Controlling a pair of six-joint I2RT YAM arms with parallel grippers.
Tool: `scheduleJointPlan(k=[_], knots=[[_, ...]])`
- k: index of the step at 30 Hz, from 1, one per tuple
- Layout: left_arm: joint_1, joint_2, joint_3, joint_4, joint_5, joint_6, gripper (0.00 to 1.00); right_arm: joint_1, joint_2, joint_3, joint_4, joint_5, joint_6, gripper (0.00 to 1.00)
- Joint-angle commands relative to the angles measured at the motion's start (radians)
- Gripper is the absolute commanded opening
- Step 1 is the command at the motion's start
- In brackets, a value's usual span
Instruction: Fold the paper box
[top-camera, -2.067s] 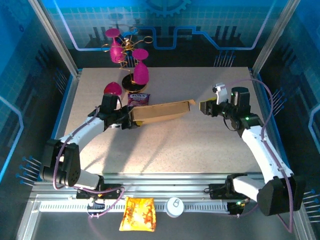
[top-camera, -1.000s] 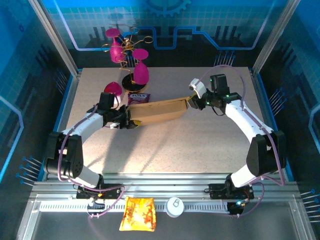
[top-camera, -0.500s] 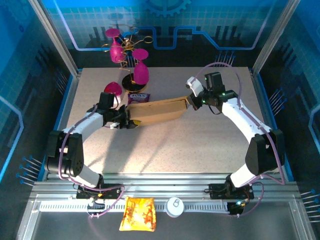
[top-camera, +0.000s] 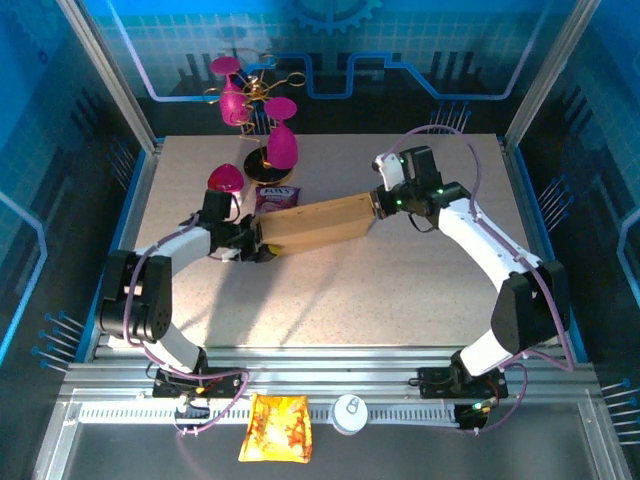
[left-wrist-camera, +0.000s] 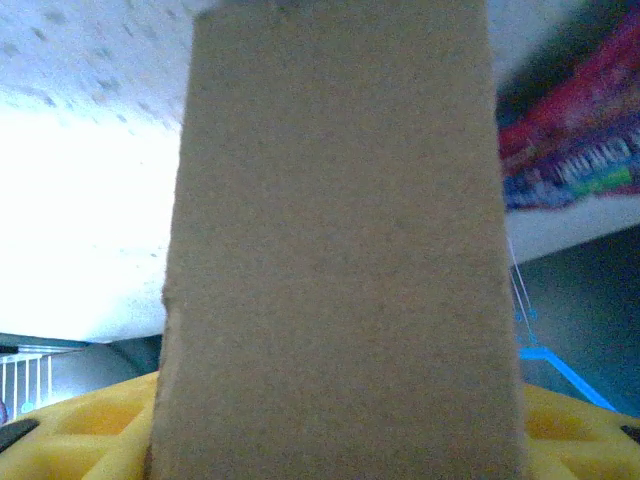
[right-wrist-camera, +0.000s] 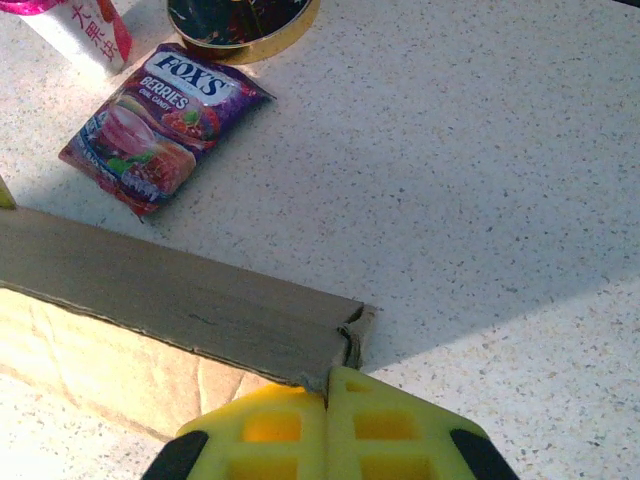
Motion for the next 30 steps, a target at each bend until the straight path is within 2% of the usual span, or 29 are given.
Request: scheduleJointPlan(k=[1, 10, 16, 30], knots=[[-0.008, 0.021, -0.015, 0.001, -0.009, -0.034, 0.60, 0.038, 0.011, 0.047, -0.098, 0.011, 0.107, 0.00], [-0.009, 0.034, -0.008, 0.004, -0.012, -0.028, 0.60, 0.048, 0.107, 0.229, -0.291, 0.042, 0.153, 0.00], [-0.009, 0.042, -0.003, 0.011, -0.012, -0.028, 0.59, 0.057, 0.113, 0.200, -0.282, 0.068, 0.160, 0.00], [-0.008, 0.055, 0.014, 0.010, -0.009, -0.021, 0.57, 0.062, 0.163, 0.268, -0.370, 0.103, 0.345, 0.00]])
